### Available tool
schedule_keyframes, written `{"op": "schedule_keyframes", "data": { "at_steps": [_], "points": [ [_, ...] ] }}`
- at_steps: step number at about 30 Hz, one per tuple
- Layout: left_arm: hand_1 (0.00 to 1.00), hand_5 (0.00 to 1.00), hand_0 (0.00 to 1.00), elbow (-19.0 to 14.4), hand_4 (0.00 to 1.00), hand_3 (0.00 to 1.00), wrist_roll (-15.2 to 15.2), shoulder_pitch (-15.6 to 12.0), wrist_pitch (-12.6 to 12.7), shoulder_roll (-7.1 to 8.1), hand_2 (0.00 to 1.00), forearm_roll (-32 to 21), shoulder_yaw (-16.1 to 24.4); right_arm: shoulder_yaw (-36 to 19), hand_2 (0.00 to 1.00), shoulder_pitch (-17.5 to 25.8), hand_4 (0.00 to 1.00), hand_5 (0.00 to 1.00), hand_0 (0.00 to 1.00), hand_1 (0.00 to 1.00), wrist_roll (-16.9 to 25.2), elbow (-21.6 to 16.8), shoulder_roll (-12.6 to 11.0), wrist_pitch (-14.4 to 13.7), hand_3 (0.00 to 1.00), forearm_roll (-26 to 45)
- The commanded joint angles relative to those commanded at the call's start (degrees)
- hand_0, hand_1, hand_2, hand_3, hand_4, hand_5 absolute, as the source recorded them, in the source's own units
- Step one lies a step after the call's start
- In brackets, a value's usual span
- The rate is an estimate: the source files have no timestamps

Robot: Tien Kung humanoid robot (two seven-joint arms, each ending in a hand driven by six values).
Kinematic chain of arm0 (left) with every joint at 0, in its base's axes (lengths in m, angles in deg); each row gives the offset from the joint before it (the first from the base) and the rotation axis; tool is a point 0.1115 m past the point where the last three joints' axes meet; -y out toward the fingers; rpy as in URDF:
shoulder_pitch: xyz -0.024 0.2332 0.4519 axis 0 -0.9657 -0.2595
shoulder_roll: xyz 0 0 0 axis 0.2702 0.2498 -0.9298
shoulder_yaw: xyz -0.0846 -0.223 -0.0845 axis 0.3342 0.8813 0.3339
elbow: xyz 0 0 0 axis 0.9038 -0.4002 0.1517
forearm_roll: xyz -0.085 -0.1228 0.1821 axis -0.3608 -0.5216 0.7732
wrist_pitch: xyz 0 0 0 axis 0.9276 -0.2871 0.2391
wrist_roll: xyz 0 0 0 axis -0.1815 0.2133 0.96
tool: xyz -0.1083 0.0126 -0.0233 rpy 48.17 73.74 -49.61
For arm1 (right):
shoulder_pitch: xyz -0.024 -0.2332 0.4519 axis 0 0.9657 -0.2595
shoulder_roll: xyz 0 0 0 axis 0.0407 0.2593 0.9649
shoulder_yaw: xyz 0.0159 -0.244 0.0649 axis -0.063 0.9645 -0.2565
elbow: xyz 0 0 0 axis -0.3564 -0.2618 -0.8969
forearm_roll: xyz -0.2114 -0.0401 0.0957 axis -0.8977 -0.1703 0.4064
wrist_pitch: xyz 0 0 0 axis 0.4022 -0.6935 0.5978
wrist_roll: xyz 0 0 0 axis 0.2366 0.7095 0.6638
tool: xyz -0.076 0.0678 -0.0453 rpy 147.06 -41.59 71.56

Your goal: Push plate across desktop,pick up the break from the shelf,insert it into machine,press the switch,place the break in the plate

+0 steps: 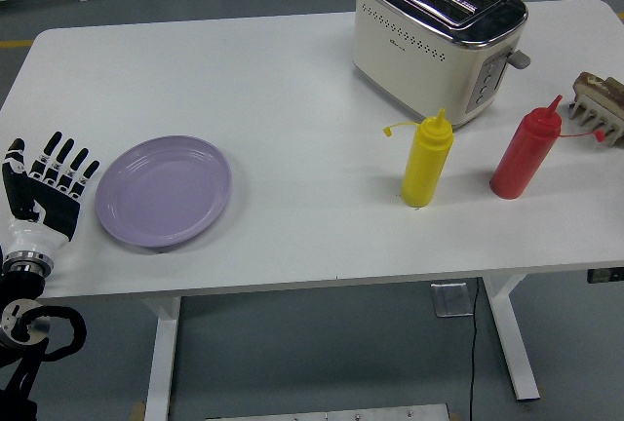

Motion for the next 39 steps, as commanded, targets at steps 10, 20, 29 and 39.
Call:
{"op": "schedule_keyframes", "data": {
  "at_steps": [10, 20, 29, 39],
  "points": [
    [0.879, 0.998, 0.842, 0.93, 0.655, 0.852, 0.00, 1.31, -0.40, -1.12, 0.926, -0.49, -2.89, 0.82, 0.775, 0.12, 0.504, 0.569, 0.834, 0.786, 0.72, -0.88, -0.75, -1.87, 0.772, -5.38],
    [0.878, 0.998, 0.842, 1.76, 0.655, 0.852, 0.06, 1.75, -0.64, -1.77, 0.927, -1.17, -4.83, 3.34, 0.775, -0.11, 0.512, 0.534, 0.834, 0.787, 1.98, -1.72, -2.73, -6.66, 0.770, -18.52],
    [0.878, 0.998, 0.840, 1.83, 0.655, 0.853, 0.09, 2.03, -0.74, -2.26, 0.927, -1.51, -6.43, 5.77, 0.790, -1.62, 0.696, 0.390, 0.841, 0.806, -2.90, -1.30, -6.99, -8.34, 0.781, -37.58],
    [0.878, 0.998, 0.840, 1.98, 0.657, 0.854, 0.08, 2.96, -0.81, -2.77, 0.929, -1.80, -7.90, 11.85, 0.818, -6.14, 0.748, 0.354, 0.862, 0.832, -7.86, -0.74, -11.01, -2.38, 0.820, -58.31]
  ]
}}
